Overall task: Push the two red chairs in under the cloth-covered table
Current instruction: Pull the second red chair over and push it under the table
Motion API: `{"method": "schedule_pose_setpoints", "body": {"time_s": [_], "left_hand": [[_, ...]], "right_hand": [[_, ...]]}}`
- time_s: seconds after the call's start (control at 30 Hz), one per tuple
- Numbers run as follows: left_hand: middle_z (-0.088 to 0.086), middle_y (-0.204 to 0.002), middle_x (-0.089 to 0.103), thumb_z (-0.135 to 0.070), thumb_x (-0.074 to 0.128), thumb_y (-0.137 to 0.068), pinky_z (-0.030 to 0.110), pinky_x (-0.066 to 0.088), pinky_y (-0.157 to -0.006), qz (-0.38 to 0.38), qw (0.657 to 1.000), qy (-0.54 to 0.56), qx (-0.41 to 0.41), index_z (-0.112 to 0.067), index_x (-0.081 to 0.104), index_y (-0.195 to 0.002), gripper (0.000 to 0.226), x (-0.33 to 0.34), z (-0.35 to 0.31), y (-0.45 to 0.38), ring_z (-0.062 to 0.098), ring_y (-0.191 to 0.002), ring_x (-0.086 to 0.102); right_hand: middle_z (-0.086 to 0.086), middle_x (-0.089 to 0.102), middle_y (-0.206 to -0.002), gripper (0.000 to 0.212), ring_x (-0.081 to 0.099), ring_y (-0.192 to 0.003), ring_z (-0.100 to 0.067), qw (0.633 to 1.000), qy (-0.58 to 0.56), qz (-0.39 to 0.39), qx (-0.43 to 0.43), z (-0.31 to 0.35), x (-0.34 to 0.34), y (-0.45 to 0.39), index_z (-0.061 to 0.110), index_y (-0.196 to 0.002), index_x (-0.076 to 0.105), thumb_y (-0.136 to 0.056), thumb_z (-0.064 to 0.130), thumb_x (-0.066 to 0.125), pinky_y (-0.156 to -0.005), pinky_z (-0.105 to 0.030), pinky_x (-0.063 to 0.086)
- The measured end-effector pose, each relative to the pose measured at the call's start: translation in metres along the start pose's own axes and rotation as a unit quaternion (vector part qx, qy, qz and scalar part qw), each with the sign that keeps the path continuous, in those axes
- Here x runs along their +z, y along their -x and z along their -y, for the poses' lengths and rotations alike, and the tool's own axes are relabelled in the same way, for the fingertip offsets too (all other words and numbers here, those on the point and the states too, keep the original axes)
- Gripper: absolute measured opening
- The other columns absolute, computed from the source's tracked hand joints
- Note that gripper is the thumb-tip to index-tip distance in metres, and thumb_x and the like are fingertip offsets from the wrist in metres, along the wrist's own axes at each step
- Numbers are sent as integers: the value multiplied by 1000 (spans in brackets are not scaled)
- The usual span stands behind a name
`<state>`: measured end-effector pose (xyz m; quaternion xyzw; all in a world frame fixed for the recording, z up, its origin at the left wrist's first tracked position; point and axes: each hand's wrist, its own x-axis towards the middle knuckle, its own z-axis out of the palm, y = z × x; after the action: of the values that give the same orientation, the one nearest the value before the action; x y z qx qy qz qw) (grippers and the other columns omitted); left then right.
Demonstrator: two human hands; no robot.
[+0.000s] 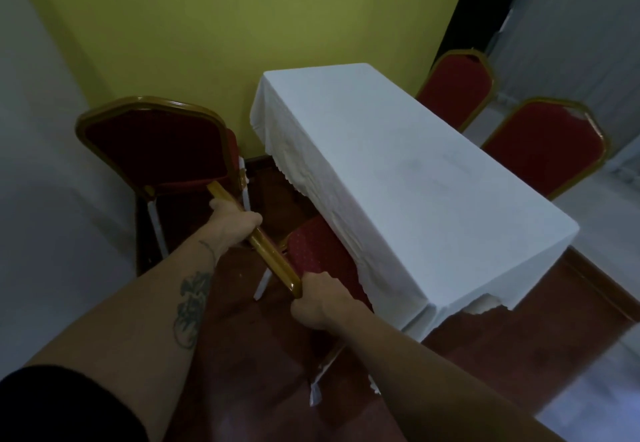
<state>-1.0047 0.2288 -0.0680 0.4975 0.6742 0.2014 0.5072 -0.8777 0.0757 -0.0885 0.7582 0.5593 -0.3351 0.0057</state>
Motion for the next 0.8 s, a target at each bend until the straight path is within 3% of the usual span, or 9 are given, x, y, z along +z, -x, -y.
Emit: {"method": "schedule_pose_setpoints", "body": {"time_s": [0.07, 0.17, 0.3, 0.4, 0.6, 0.67, 0.77, 0.8], "left_hand": [[18, -116, 49, -6, 65, -90, 49, 59, -81, 6, 1000, -5, 6, -8, 7, -150, 84, 0, -6, -5, 35, -102, 60], [10, -92, 44, -5, 63, -91, 40, 57, -62, 17, 1000, -17, 12, -6, 4, -150, 83, 2, -13, -13, 25, -75, 55], [15, -109, 50, -11, 68, -86, 47, 60, -80, 22, 999, -37, 19, -7, 5, -150, 89, 4, -28, -33, 30, -90, 59], [16, -115, 50, -13, 68, -86, 44, 60, -74, 22, 998, -50, 30, -5, 3, -150, 91, 10, -39, -43, 28, -89, 59], [19, -121, 54, -18, 68, -84, 41, 59, -78, 10, 996, -81, 44, -5, 10, -147, 87, 19, -56, -70, 33, -99, 61], [16, -114, 52, -17, 68, -85, 44, 60, -80, 15, 996, -86, 32, -7, 9, -149, 87, 18, -60, -76, 32, -97, 62], [12, -99, 50, -12, 64, -90, 41, 61, -67, 30, 996, -79, 9, -7, 7, -150, 84, 14, -63, -77, 28, -84, 63], [12, -101, 50, -12, 65, -90, 42, 61, -69, 33, 996, -84, 5, -6, 7, -150, 84, 11, -64, -77, 29, -86, 64]], "right_hand": [[-11, 63, -117, 36, 65, -105, -32, 1000, 18, -7, 0, 1, -3, -5, 12, -119, 61, -89, 32, 60, -89, -42, 56], [-7, 62, -106, 30, 65, -98, -28, 999, 32, -6, -3, 0, -7, -15, 15, -112, 59, -90, 35, 59, -79, -39, 53], [-3, 58, -98, 26, 58, -86, -25, 999, 34, -21, -2, -2, -14, -31, 17, -108, 56, -92, 37, 57, -73, -36, 47], [-7, 59, -106, 36, 58, -93, -29, 999, 39, -23, 4, -4, -22, -42, 14, -118, 57, -93, 39, 56, -75, -36, 42], [-10, 61, -127, 60, 62, -112, -34, 998, 60, 18, -10, -13, -42, -70, 17, -138, 52, -93, 57, 54, -94, -45, 52], [-9, 59, -127, 69, 61, -112, -33, 997, 65, 38, -22, -16, -50, -80, 19, -140, 50, -89, 65, 55, -95, -47, 52], [-4, 61, -126, 73, 61, -107, -28, 997, 25, 59, -48, -18, -67, -90, 23, -139, 53, -84, 70, 58, -91, -42, 53], [-4, 62, -127, 74, 62, -108, -27, 996, 13, 59, -58, -18, -75, -93, 23, -140, 55, -82, 70, 58, -92, -41, 54]]}}
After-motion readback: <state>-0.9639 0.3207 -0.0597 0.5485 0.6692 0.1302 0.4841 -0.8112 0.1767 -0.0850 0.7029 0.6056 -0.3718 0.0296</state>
